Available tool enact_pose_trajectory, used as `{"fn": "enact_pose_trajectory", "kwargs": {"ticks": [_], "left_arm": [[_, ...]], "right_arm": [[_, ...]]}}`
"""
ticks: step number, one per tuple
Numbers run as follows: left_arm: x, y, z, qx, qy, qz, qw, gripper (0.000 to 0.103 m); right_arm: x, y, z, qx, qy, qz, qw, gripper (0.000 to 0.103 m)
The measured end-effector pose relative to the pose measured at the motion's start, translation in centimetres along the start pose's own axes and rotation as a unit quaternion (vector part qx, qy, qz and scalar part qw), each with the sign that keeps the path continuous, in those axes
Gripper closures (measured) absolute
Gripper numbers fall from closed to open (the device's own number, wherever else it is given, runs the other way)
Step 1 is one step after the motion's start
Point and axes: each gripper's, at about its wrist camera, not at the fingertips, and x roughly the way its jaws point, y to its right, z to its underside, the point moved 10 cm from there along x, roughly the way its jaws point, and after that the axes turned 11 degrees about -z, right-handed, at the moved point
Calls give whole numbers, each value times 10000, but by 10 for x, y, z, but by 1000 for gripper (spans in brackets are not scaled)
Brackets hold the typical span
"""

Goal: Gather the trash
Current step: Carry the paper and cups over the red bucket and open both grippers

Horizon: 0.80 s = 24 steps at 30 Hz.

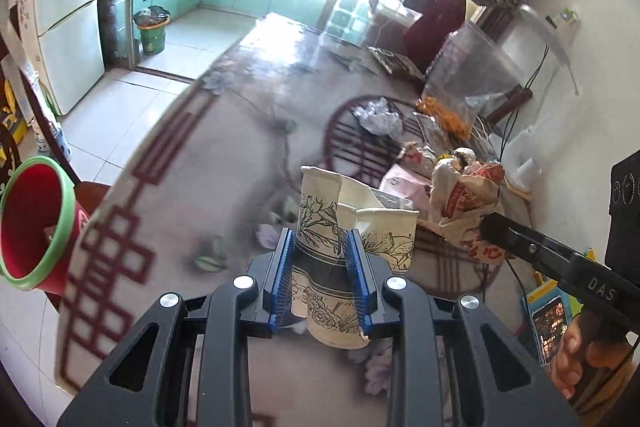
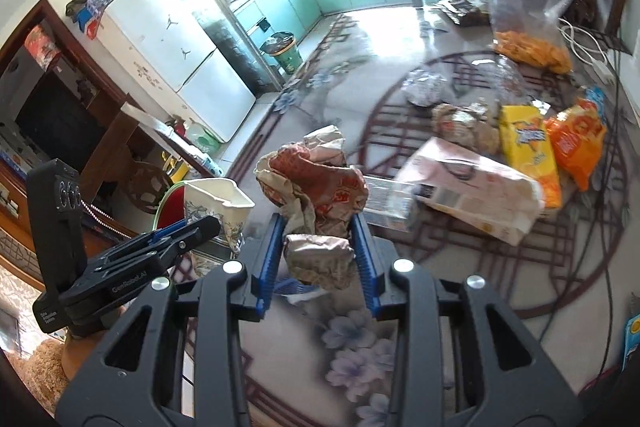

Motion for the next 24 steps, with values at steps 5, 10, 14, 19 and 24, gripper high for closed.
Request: {"fn": "enact_pose_trajectory", "kwargs": {"ticks": [5,10,14,19,24], "left_arm": [[-5,-33,-3,-61,-2,36,10000,78],[-6,-66,-6,-107,-41,-13,9999,78],[-3,-96,-10,-181,-96,-82,9998,78],[-3,-125,-16,-195,-91,-141,9997,78],[-6,-159,-23,-282,-50,-224,9993,78]], "right_arm": [[20,-33,-1,-116,-43,21,9999,68],[46,-60,3,-140,-126,25,9998,68],[61,-76,4,-150,-158,28,9998,68],[80,-97,3,-189,-180,30,9997,68],[102,-120,2,-326,-289,41,9990,68]]}}
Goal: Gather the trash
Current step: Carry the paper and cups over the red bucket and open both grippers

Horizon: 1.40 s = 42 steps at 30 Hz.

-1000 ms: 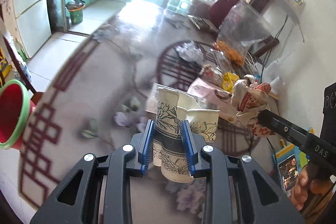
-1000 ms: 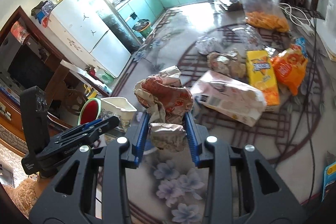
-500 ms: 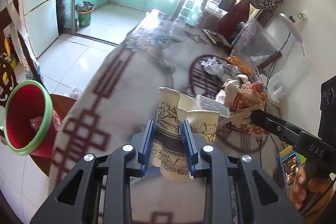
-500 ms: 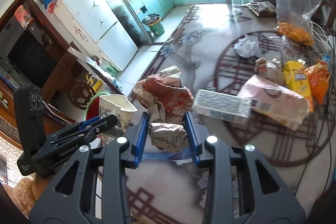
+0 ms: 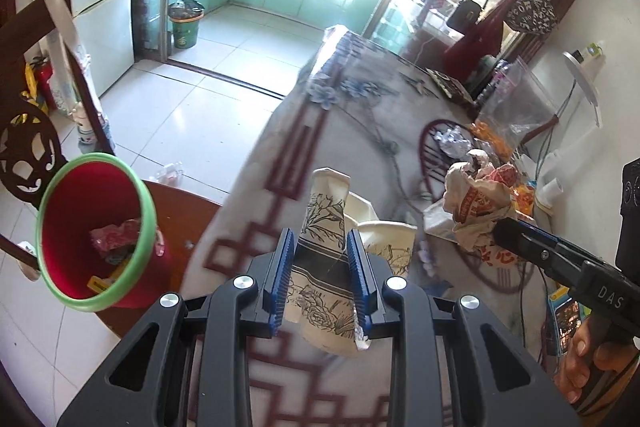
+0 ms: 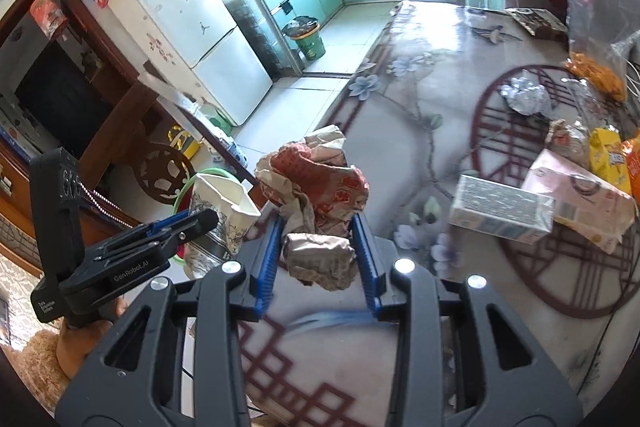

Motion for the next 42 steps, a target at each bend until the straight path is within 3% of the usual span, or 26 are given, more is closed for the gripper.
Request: {"fn": "enact_pose_trajectory", "kwargs": {"ticks": [7,17,24,33,42], "left_arm": [[-1,-50,-6,-268,50,-234,9994,84],[1,-116,-12,-728,69,-562,9957,85],[0,-177,-7,-1235,78,-981,9875,85],[0,-259,2,-1864,68,-1592,9695,85],[9,-284,1,-1969,-18,-1722,9652,85]], "right_arm": [[24,-36,-10,-319,-52,-88,9994,68],[69,-88,-19,-672,-265,-462,9963,68],[115,-119,-13,-856,-710,-778,9908,68],[180,-168,-6,-1169,-1287,-1163,9779,67],[225,-193,0,-1293,-1637,-1293,9694,67]]}}
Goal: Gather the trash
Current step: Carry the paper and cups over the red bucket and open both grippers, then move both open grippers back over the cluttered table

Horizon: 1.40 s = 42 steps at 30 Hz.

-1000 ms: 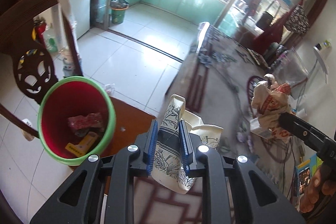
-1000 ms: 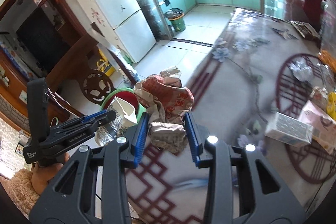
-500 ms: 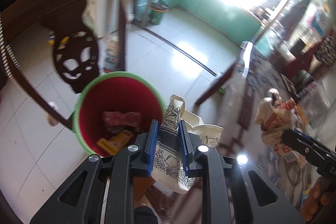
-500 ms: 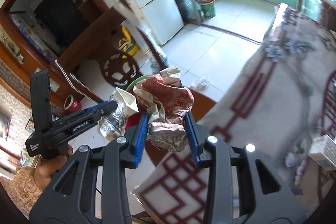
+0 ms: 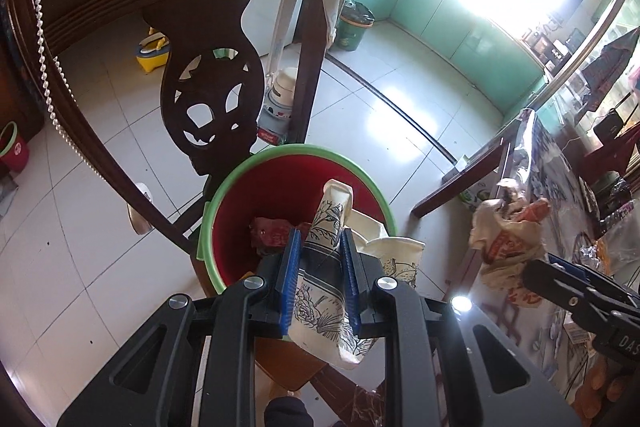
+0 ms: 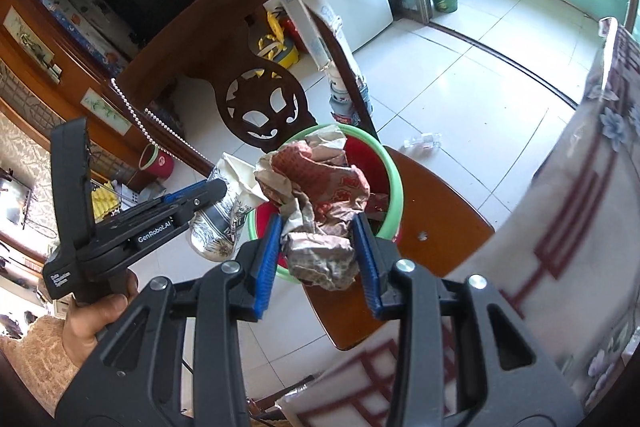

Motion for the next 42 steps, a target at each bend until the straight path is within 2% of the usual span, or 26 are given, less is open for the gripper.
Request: {"fn": "enact_pose_trajectory", "kwargs": {"ticks": [5,6,7,8,9,11,17,23,30,37,42], "left_arm": [[7,-2,-8,-55,-34,-37,10000,84],[7,-2,-7,-58,-28,-60,10000,80],[8,-2,-7,-60,-33,-93,9999,71],[8,-4,-8,-91,-3,-156,9998,43],[7,-6,-9,-134,58,-202,9997,28],[2,-8,-10,-196,146,-210,9995,29],[-5,-5,-7,-236,149,-151,9995,29],[-17,26,2,31,177,91,9998,29],[-33,95,28,596,127,493,9969,29],[-60,178,64,1236,156,952,9876,29],[-76,228,101,1604,63,1184,9799,29]], "right_arm": [[14,1,-6,49,-86,-67,9999,67],[15,1,-7,58,-82,-91,9999,65],[17,0,-9,70,-62,-113,9999,63],[18,0,-12,86,-21,-117,9999,54],[19,0,-14,113,21,-119,9999,39],[16,0,-19,157,209,-91,9996,37],[2,3,-10,200,233,-201,9993,37],[-41,13,7,243,484,-15,9985,37],[-107,37,44,310,814,409,9954,37],[-177,77,91,731,1160,763,9876,37],[-224,113,128,969,1282,1101,9808,35]]}}
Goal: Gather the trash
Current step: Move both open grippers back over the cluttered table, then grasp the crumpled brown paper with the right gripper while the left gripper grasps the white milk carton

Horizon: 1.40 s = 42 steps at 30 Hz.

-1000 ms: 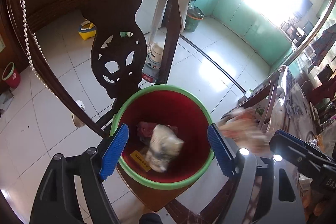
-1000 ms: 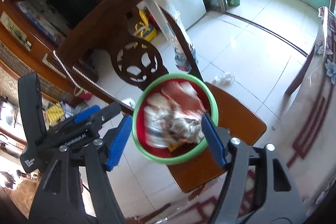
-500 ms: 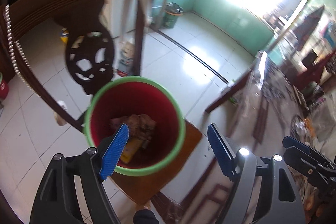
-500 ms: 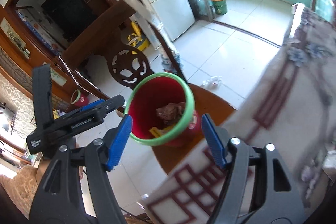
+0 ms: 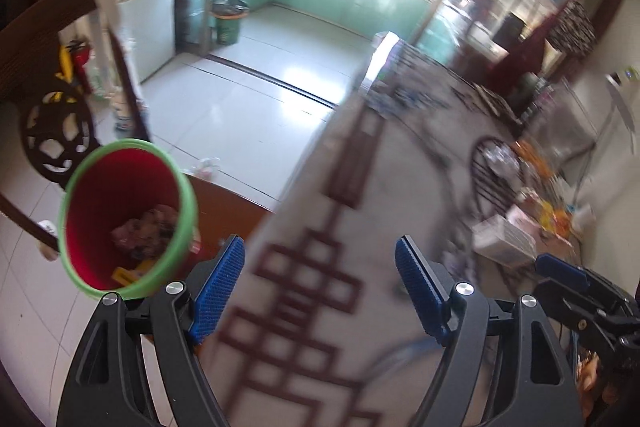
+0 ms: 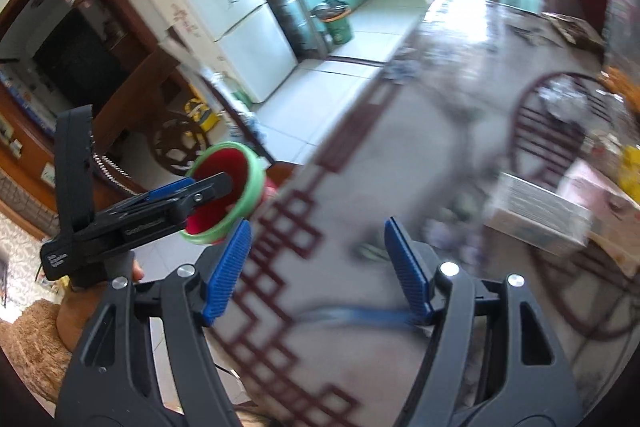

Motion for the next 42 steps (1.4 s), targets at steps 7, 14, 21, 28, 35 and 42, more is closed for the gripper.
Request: {"fn": "enact_pose_trajectory", "kwargs": {"ticks": [7,14,21,28,35,42], "left_arm": [[-10,64,25,466,-30,207,9987,29],[-25,120,49,846,-11,322,9959,29],[-33,155,66,987,-71,302,9946,29],[-44,189,66,1180,9,354,9924,25],[-28,218,51,2042,242,163,9785,15],[2,290,24,4015,905,375,9106,9]], "right_arm": [[-64,103,3,-320,-145,958,9948,30],[-117,229,-34,-175,-274,1739,9842,23],[-100,286,-58,212,-426,1662,9849,23],[-34,320,-45,658,-924,1602,9806,26],[-37,325,-38,867,-603,1383,9847,62],[-82,297,-19,1044,58,657,9923,62]]}}
